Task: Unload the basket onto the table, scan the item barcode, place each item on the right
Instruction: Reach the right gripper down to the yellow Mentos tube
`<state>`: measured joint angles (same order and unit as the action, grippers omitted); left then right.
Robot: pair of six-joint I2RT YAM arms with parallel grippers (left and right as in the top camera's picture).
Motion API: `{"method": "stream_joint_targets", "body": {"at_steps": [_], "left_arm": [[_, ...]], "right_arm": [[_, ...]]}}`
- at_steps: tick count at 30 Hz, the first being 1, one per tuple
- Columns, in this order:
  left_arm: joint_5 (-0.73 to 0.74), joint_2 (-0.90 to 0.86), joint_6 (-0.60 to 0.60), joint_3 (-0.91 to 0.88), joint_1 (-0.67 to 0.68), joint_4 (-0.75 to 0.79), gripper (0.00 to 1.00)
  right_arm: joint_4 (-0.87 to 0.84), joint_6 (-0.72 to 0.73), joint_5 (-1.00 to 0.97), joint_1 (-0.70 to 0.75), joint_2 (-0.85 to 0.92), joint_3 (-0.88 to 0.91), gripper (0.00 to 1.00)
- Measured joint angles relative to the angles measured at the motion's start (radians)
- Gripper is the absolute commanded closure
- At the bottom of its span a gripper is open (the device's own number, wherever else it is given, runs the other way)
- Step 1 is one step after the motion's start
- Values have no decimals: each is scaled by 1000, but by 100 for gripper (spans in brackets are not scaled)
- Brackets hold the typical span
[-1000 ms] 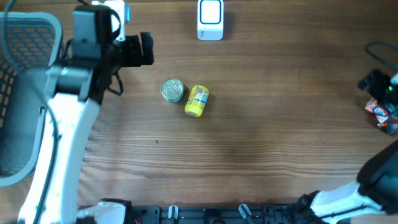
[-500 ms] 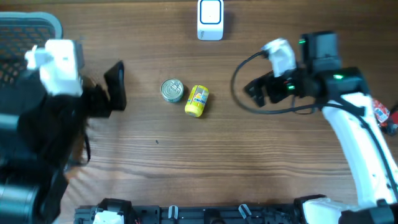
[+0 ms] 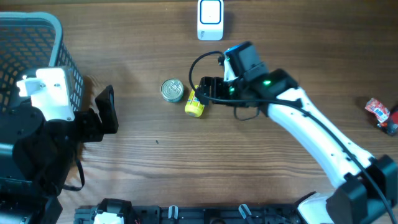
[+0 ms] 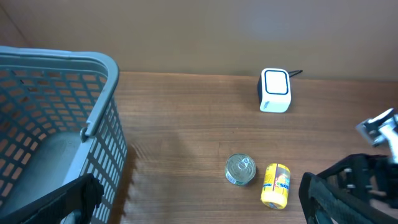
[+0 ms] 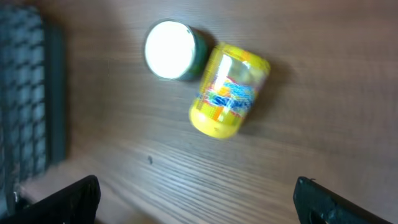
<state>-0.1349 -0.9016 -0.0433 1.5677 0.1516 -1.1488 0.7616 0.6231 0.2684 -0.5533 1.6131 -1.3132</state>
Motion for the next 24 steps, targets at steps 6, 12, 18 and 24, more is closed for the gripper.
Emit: {"method": "stream_joint_targets", "body": {"at_steps": [6, 12, 18, 24], "left_arm": [[0, 0, -4, 0, 0, -13, 0], [-3, 0, -4, 0, 0, -19, 0], [-3, 0, -4, 0, 0, -23, 0], [-3, 0, -4, 0, 0, -23, 0]], "right_arm": [[-22, 314, -166, -134, 175, 0, 0], [-71, 469, -206, -142, 266, 0, 0], [-194, 539, -218, -142, 293, 0, 0], [-221, 557, -218, -142, 365, 0, 8]]}}
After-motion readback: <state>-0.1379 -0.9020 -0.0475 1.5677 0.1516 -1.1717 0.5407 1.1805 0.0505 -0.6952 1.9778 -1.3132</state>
